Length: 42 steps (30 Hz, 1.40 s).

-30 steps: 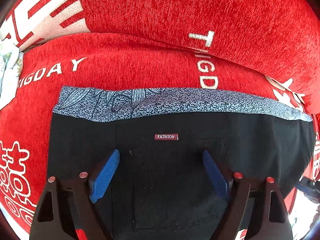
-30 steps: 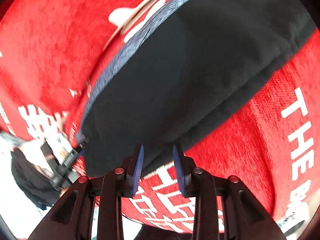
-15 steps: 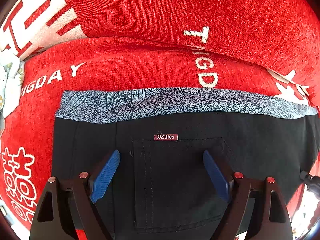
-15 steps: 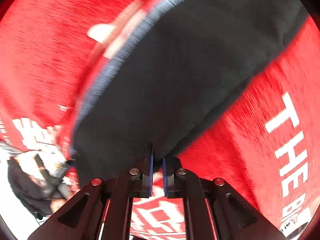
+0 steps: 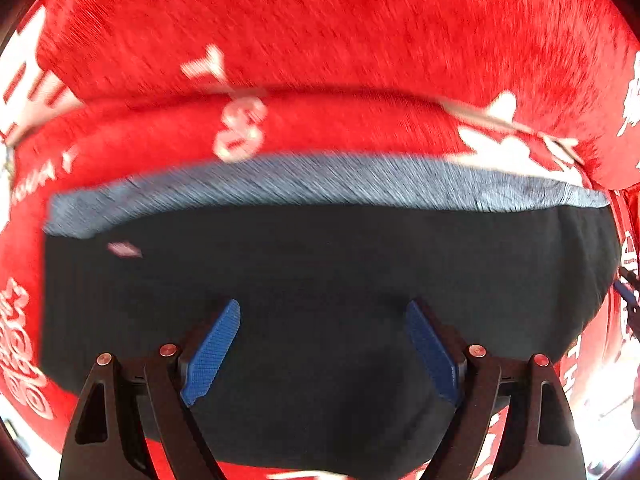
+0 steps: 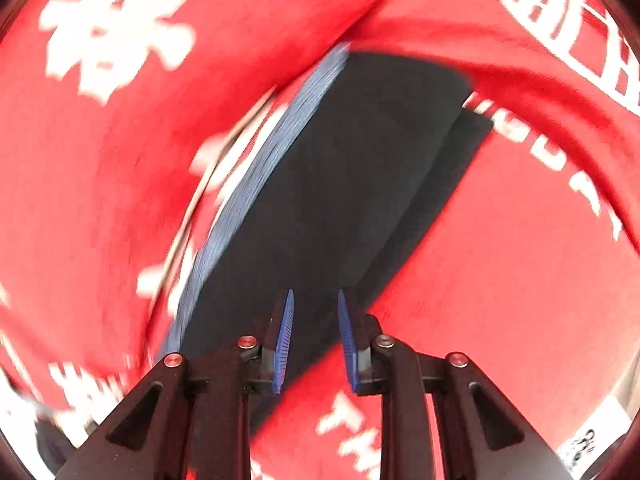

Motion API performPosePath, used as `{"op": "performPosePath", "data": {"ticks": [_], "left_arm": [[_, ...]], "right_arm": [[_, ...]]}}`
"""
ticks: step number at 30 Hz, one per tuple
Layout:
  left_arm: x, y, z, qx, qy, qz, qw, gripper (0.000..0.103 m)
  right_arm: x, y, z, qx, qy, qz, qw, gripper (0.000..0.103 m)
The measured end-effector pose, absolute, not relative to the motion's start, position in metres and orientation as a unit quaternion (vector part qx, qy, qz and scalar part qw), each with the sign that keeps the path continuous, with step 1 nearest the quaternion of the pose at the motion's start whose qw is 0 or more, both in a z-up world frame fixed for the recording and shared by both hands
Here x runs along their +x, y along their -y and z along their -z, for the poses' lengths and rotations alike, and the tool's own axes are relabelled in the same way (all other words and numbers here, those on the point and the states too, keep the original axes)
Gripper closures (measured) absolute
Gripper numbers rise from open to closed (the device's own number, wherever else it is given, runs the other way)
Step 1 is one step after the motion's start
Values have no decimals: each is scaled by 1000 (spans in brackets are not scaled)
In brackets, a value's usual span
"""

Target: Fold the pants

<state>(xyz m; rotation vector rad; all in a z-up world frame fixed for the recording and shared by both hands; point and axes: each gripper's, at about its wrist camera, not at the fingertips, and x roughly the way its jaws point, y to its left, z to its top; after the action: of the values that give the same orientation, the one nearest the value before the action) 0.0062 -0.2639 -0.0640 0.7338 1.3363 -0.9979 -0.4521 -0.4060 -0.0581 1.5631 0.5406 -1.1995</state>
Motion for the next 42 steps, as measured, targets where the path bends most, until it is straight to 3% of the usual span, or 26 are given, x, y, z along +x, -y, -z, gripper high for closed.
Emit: {"op": "performPosePath", "data": {"ticks": [5, 6, 7, 12, 14, 19, 22, 23, 24, 27, 31, 35, 37, 39, 42], "left_arm": [[-21, 266, 73, 353, -556, 414, 629, 16], [-22, 266, 74, 357, -554, 413, 629, 16], [-27, 269, 77, 360, -552, 411, 630, 16], [-40, 276, 82, 369, -550, 394, 637, 14], [-43, 279, 83, 371, -550, 389, 639, 13], [-46, 288, 82, 374, -553, 380, 640, 13], [-45, 291, 82, 378, -555, 377, 639, 13], [-42, 291, 79, 378, -555, 375, 639, 13], [-43, 292, 78, 379, -556, 371, 640, 13], [-41, 290, 77, 379, -554, 370, 642, 13], [-43, 289, 78, 379, -550, 370, 645, 12], [-43, 291, 76, 390, -552, 365, 640, 12], [-44, 296, 70, 398, -555, 353, 640, 12], [-50, 302, 55, 388, -552, 357, 645, 12], [-73, 321, 32, 370, -537, 397, 646, 12]], "right_arm": [[-493, 443, 87, 679, -212, 508, 486, 79], [-497, 448, 88, 685, -206, 503, 485, 84], [-500, 451, 85, 685, -208, 498, 489, 103], [-522, 446, 72, 674, -216, 469, 528, 103], [-531, 448, 74, 672, -223, 461, 535, 98], [-548, 458, 89, 682, -216, 467, 519, 73], [-548, 466, 106, 707, -197, 460, 499, 73], [-547, 468, 108, 710, -199, 459, 496, 77], [-544, 470, 108, 709, -205, 459, 494, 92], [-541, 471, 84, 688, -205, 458, 524, 96], [-545, 461, 97, 665, -265, 464, 523, 95], [-551, 454, 106, 666, -249, 469, 524, 93], [-553, 450, 98, 661, -274, 492, 495, 63], [-560, 444, 86, 667, -264, 505, 480, 64], [-540, 448, 58, 640, -278, 457, 552, 77]]}}
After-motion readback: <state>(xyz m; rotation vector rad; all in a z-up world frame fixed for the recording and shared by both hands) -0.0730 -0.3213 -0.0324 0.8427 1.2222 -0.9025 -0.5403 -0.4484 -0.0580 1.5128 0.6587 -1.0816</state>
